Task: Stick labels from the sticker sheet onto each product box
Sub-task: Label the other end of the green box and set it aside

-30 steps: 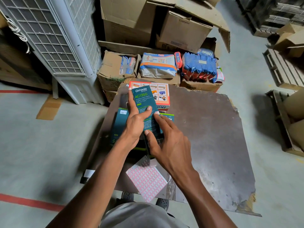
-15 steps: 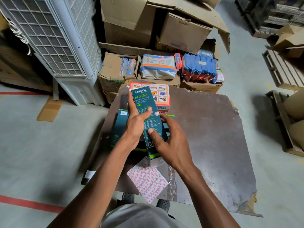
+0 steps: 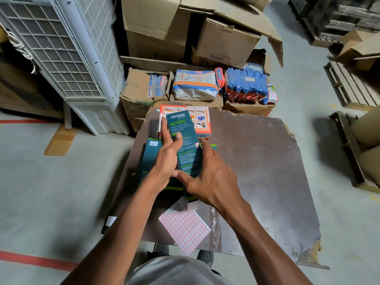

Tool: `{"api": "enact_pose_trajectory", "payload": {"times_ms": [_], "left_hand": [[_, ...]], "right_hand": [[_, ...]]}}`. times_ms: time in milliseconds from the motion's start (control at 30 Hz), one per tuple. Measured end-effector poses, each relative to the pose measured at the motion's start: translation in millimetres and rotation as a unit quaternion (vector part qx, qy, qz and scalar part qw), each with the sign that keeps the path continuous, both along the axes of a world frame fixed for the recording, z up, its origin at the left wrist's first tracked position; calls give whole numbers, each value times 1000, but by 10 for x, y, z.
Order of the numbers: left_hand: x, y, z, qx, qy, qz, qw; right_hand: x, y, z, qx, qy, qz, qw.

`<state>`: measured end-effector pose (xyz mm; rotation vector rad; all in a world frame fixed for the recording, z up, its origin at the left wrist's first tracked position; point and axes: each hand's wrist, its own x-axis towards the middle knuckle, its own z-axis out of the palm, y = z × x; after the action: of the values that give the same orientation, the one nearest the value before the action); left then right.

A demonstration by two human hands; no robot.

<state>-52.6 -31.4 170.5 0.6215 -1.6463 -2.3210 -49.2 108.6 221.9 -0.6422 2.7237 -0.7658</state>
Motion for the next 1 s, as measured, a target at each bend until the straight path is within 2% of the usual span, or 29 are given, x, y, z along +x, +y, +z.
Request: {"api": "enact_pose_trajectory", "payload": {"times_ms": [167, 300, 367, 500, 633, 700, 833, 933, 1000], "left_hand": [[14, 3, 6, 37, 8, -60, 997], [26, -58, -49, 87, 22, 13, 996], [51, -103, -213, 102, -36, 30, 994], [207, -171, -823, -9, -223, -3, 975], [394, -177, -1177, -56, -312, -29, 948], [441, -172, -1211, -48, -317, -40, 946], [473, -141, -1183, 43, -314, -86, 944], [467, -112, -1186, 137, -246, -117, 952], [437, -79, -1218, 147, -215, -85, 962]], "right_hand": [[82, -66, 28, 40, 20, -23, 999], [2, -4, 26, 26, -4, -49, 998], [-120, 117, 24, -14, -6, -69, 997], [-362, 472, 36, -118, -69, -113, 984], [-594, 913, -48, -217, -152, -187, 946], [-682, 1095, -94, -254, -184, -210, 926], [-809, 1389, -148, -322, -247, -215, 888], [-872, 1600, -226, -331, -288, -202, 876], [-910, 1753, -299, -317, -299, -189, 880]]}}
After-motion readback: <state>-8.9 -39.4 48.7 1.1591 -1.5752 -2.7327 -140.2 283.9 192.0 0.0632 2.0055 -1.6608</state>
